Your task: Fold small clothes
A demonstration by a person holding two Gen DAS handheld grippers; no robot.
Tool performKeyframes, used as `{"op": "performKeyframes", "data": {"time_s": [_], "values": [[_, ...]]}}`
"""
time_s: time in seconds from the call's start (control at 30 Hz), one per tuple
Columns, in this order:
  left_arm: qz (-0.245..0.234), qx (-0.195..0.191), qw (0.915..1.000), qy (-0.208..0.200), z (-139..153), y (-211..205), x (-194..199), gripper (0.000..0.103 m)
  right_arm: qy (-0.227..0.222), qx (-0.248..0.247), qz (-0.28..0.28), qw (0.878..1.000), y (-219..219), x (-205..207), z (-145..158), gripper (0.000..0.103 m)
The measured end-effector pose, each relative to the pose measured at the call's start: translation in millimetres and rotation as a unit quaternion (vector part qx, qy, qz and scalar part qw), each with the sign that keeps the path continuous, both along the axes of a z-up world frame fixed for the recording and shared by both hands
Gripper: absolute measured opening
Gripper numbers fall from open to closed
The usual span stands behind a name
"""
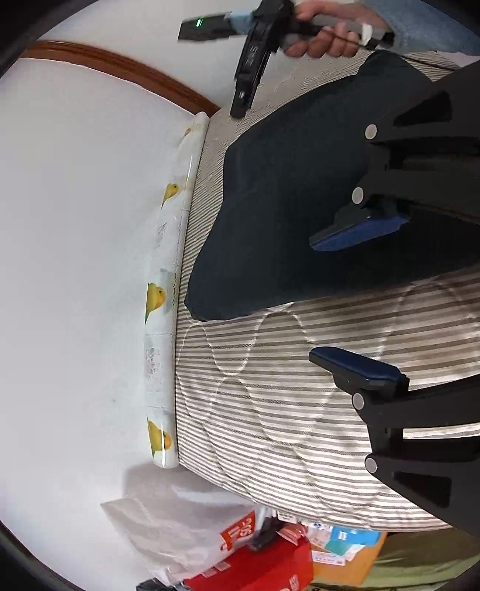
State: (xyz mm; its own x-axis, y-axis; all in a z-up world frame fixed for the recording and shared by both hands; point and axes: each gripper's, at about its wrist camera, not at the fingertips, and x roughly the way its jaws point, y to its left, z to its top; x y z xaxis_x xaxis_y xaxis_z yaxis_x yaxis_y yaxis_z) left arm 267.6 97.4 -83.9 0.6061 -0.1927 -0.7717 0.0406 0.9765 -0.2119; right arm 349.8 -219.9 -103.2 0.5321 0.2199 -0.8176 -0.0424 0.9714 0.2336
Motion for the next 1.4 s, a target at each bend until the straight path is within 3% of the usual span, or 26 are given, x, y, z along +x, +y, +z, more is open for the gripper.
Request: {"op": "performKeyframes", "data": {"time_s": [0.33, 0.37, 0.4, 0.47, 0.53, 0.67, 0.77, 0.93, 0.97, 1.1, 1.23, 1.37, 1.4], "values": [[-0.084, -0.024, 0.9960, 0.018, -29.8, -21.8, 20.3, 0.052, 0.077, 0.043, -0.024, 0.996, -3.3, 65.4, -60.5, 0.043], [-0.088, -0.013, 0.9959, 0.019, -33.9, -26.6, 20.1, 0.052, 0.076, 0.052, -0.017, 0.996, -0.6, 68.8, -63.7, 0.024], [-0.088, -0.002, 0.9959, 0.019, -36.0, -29.7, 19.9, 0.052, 0.066, 0.061, -0.003, 0.996, 3.3, 70.8, -63.1, 0.014], [-0.090, 0.010, 0.9957, 0.017, -38.6, -34.4, 18.7, 0.052, 0.018, 0.053, 0.030, 0.998, 8.7, 68.7, -52.7, 0.010], [-0.091, 0.004, 0.9957, 0.017, -38.2, -34.7, 19.2, 0.053, -0.029, 0.052, 0.023, 0.998, 1.4, 66.0, -43.3, 0.009], [-0.088, 0.009, 0.9958, 0.020, -33.8, -33.7, 16.1, 0.052, 0.013, 0.069, -0.007, 0.998, -8.4, 77.0, -60.5, 0.010], [-0.087, 0.018, 0.9959, 0.018, -29.5, -31.5, 7.1, 0.052, 0.030, 0.066, -0.018, 0.997, -12.7, 74.7, -61.1, 0.019], [-0.076, 0.001, 0.9969, 0.022, -24.9, -27.0, -12.8, 0.053, 0.024, 0.058, -0.026, 0.998, -35.2, 35.8, -30.4, 0.029], [-0.063, -0.005, 0.9971, 0.042, -24.1, -27.3, -15.7, 0.053, 0.025, 0.056, -0.022, 0.998, -38.4, 23.3, -24.2, 0.030], [-0.051, -0.014, 0.9977, 0.042, -20.2, -28.9, -34.5, 0.054, 0.026, 0.041, 0.004, 0.999, -43.5, -34.1, -11.5, 0.039], [-0.050, -0.023, 0.9975, 0.045, -19.0, -33.9, -55.6, 0.054, 0.031, 0.039, 0.017, 0.999, -43.2, -82.1, -17.9, 0.042], [-0.052, -0.012, 0.9976, 0.044, -20.4, -39.0, -74.3, 0.055, 0.052, 0.075, 0.011, 0.996, -45.6, -108.8, -36.9, 0.042], [-0.052, -0.008, 0.9977, 0.043, -20.8, -39.7, -77.6, 0.055, 0.054, 0.083, 0.017, 0.995, -44.4, -111.8, -39.4, 0.034]]}}
